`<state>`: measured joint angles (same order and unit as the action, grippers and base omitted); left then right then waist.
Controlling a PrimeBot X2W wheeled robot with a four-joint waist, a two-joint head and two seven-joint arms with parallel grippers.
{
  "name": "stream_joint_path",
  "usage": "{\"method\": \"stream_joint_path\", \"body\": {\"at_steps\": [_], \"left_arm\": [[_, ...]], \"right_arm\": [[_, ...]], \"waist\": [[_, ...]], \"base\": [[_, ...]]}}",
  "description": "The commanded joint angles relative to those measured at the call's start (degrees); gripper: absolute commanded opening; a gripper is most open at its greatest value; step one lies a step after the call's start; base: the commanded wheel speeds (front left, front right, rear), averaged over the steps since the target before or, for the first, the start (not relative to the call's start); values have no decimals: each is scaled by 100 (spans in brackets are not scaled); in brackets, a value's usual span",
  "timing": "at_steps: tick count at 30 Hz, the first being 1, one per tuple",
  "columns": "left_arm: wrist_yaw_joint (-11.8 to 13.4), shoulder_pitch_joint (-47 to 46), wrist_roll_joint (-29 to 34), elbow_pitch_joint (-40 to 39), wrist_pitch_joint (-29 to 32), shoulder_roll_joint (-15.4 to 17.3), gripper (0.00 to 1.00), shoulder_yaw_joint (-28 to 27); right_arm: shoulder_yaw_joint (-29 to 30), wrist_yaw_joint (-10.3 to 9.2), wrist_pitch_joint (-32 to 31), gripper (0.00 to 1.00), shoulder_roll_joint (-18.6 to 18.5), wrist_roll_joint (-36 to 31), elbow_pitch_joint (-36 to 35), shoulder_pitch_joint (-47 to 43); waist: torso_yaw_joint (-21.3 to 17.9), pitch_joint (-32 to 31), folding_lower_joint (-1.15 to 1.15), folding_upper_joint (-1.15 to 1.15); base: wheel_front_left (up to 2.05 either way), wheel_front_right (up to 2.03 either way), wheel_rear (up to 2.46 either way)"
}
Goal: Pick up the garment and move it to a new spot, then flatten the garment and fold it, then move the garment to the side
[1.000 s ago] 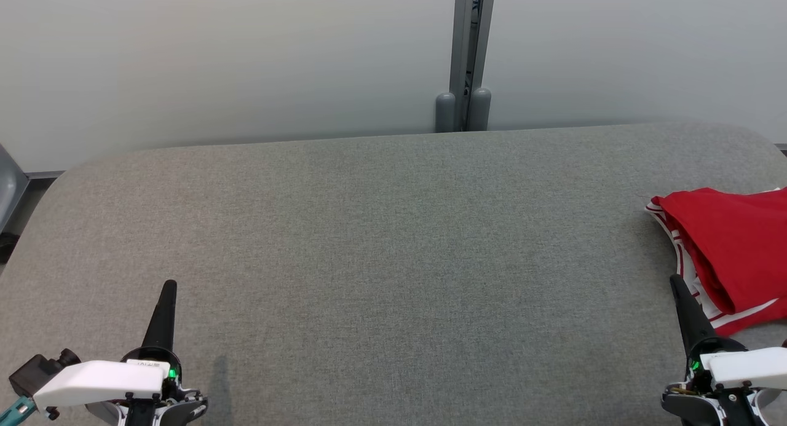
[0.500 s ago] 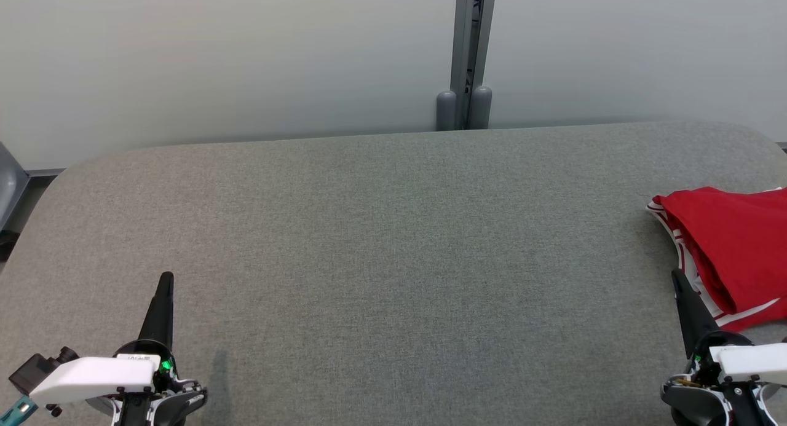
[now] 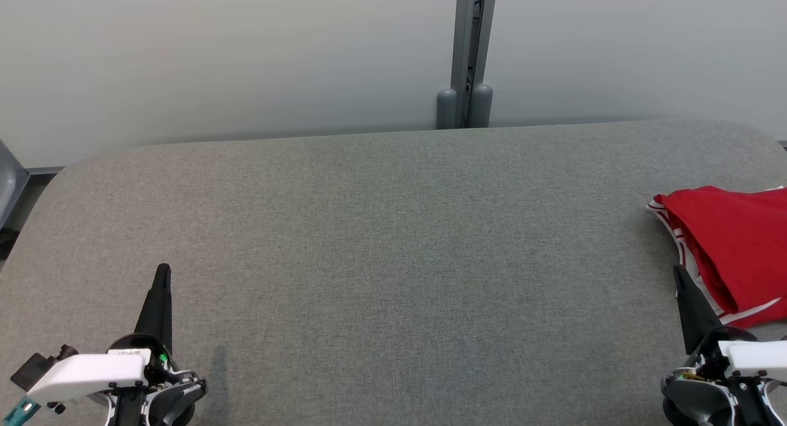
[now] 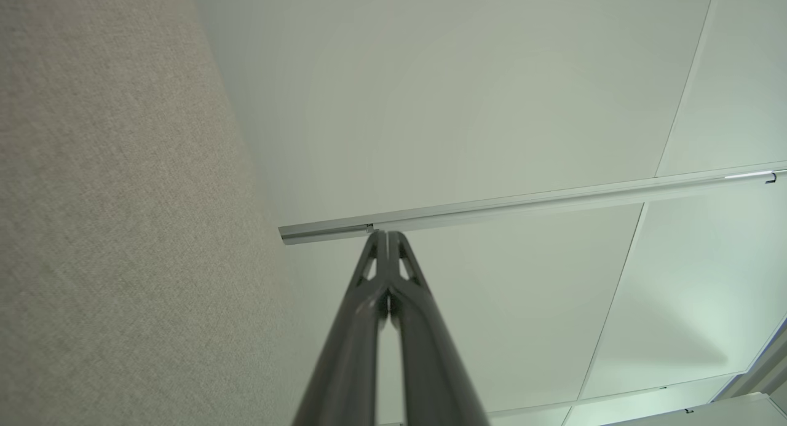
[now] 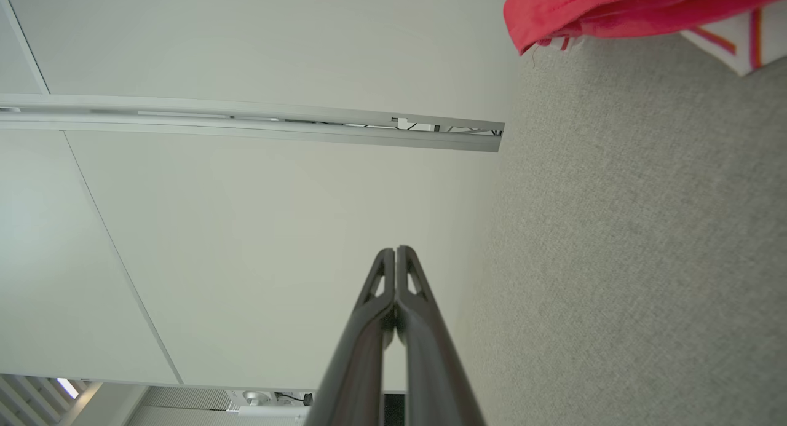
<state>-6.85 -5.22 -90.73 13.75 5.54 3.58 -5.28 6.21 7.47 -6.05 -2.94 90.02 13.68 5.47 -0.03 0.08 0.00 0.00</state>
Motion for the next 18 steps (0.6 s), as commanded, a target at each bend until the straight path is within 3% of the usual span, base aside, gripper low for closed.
{"method": "stream_joint_path", "body": {"at_steps": [1,18], "left_arm": [[-55,-121,-108,16,24,10,0,-49],[-87,-143,-210,40,73,-31,0,-96]], "right_arm": [[18,4,-36,0,-15,113,15,87],[30,4,-51,0,-11,252,50,104]], "waist": [[1,2,0,0],[3,10,0,0]], "base": [[0,0,0],[0,0,0]]}}
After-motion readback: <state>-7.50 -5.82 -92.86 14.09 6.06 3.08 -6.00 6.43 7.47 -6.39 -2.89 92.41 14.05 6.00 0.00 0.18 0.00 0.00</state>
